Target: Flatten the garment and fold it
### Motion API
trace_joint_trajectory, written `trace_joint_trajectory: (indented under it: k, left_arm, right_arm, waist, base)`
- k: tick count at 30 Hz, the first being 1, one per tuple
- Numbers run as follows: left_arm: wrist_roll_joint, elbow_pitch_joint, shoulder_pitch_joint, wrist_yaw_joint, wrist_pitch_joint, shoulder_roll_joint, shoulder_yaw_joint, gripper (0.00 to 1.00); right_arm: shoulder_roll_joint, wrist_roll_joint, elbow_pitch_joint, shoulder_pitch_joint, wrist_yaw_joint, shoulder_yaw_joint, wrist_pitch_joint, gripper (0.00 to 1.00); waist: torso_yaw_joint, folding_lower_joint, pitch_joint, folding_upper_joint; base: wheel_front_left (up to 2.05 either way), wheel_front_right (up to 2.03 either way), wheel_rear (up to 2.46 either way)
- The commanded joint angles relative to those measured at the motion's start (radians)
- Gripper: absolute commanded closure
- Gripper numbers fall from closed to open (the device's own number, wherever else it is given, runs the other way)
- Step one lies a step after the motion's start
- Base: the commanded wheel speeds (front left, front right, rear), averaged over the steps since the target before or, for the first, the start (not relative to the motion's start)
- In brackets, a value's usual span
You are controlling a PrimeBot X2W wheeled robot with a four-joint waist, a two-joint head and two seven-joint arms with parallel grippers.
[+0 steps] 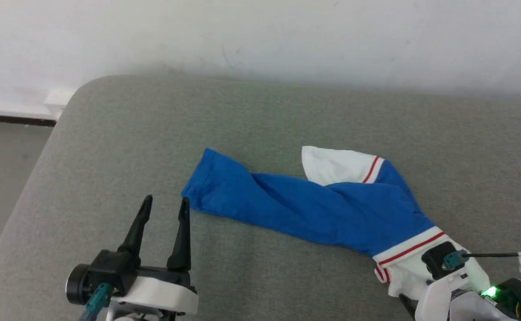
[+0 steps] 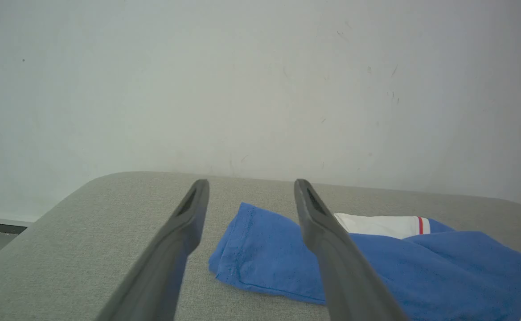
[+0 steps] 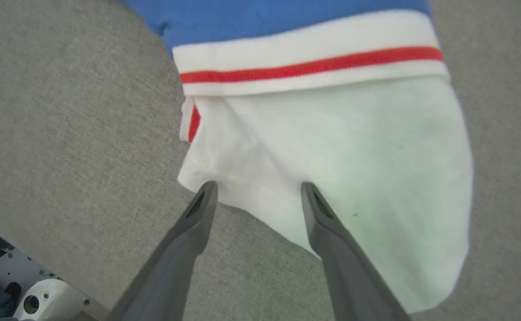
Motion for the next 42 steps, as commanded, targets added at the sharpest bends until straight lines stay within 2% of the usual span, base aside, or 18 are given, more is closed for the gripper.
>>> trace_joint_trajectory:
  k: [1, 6, 7, 8, 9, 14, 21, 24, 27, 29, 32, 36, 42]
  left_arm:
    - [0.009, 0.006, -0.018, -0.008, -0.005, -0.008, 0.004, 0.00]
    - [0.025, 0.023, -0.031, -0.032, -0.005, -0.034, 0.019, 0.00]
    - [0.028, 0.026, -0.032, -0.035, -0.005, -0.038, 0.023, 0.00]
    - [0.031, 0.028, -0.032, -0.038, -0.005, -0.041, 0.028, 0.00]
    - [0.033, 0.031, -0.032, -0.040, -0.005, -0.044, 0.034, 0.00]
    - [0.044, 0.049, -0.032, -0.062, -0.005, -0.055, 0.053, 0.00]
    - [0.056, 0.064, -0.031, -0.085, -0.005, -0.076, 0.065, 0.00]
    - [0.060, 0.067, -0.031, -0.091, -0.005, -0.085, 0.064, 0.00]
    - [0.064, 0.073, -0.034, -0.100, -0.005, -0.092, 0.059, 0.00]
    - [0.068, 0.079, -0.038, -0.108, -0.005, -0.095, 0.055, 0.00]
    - [0.070, 0.092, -0.043, -0.121, -0.005, -0.098, 0.048, 0.00]
    - [0.067, 0.142, -0.056, -0.129, 0.010, -0.093, 0.041, 0.00]
    - [0.023, 0.188, -0.189, -0.179, 0.177, -0.069, -0.018, 0.00]
  right_arm:
    - [-0.006, 0.010, 0.011, -0.013, -0.001, 0.012, 0.015, 0.00]
    - [-0.024, 0.026, 0.085, -0.021, -0.001, 0.053, 0.057, 0.00]
    - [-0.026, 0.027, 0.100, -0.020, -0.001, 0.055, 0.059, 0.25]
    - [-0.027, 0.027, 0.112, -0.020, -0.001, 0.056, 0.056, 0.75]
    - [-0.033, 0.023, 0.123, -0.021, -0.001, 0.056, 0.049, 1.00]
    - [-0.069, 0.018, 0.139, -0.015, -0.001, 0.020, 0.028, 1.00]
    - [-0.146, -0.022, 0.067, 0.038, -0.001, -0.181, 0.027, 1.00]
    - [-0.145, -0.058, 0.049, 0.064, -0.001, -0.285, 0.013, 1.00]
    - [-0.116, -0.082, 0.065, 0.086, -0.001, -0.323, -0.005, 1.00]
    - [-0.085, -0.098, 0.079, 0.090, -0.001, -0.325, -0.025, 0.00]
    - [-0.019, -0.098, 0.066, 0.071, -0.001, -0.322, -0.087, 0.00]
    - [0.064, -0.063, -0.021, 0.044, -0.001, -0.261, -0.160, 0.00]
    - [0.149, -0.045, -0.168, 0.009, -0.001, -0.227, -0.285, 0.00]
  waist:
    - [0.038, -0.0001, 0.029, -0.0001]
    - [0.061, -0.0001, 0.047, -0.0001]
    - [0.061, -0.0001, 0.048, -0.0001]
    - [0.058, -0.0001, 0.048, -0.0001]
    - [0.053, -0.0001, 0.048, -0.0001]
    - [0.011, -0.0001, 0.030, -0.0001]
    - [-0.046, -0.0001, -0.007, -0.0001]
    - [-0.058, -0.0001, -0.013, -0.0001]
    - [-0.066, -0.0001, -0.013, -0.0001]
    - [-0.072, -0.0001, -0.013, -0.0001]
    - [-0.087, -0.0001, -0.014, -0.0001]
    - [-0.123, -0.0001, -0.013, -0.0001]
    - [-0.189, -0.0001, 0.030, -0.0001]
  base:
    - [0.00, 0.00, 0.00]
    - [0.00, 0.00, 0.00]
    - [0.00, 0.00, 0.00]
    - [0.00, 0.00, 0.00]
    - [0.00, 0.00, 0.00]
    - [0.00, 0.00, 0.00]
    - [0.00, 0.00, 0.00]
    - [0.00, 0.00, 0.00]
    - [0.00, 0.00, 0.00]
    - [0.00, 0.00, 0.00]
    - [0.00, 0.00, 0.00]
    - [0.00, 0.00, 0.00]
    - [0.00, 0.00, 0.00]
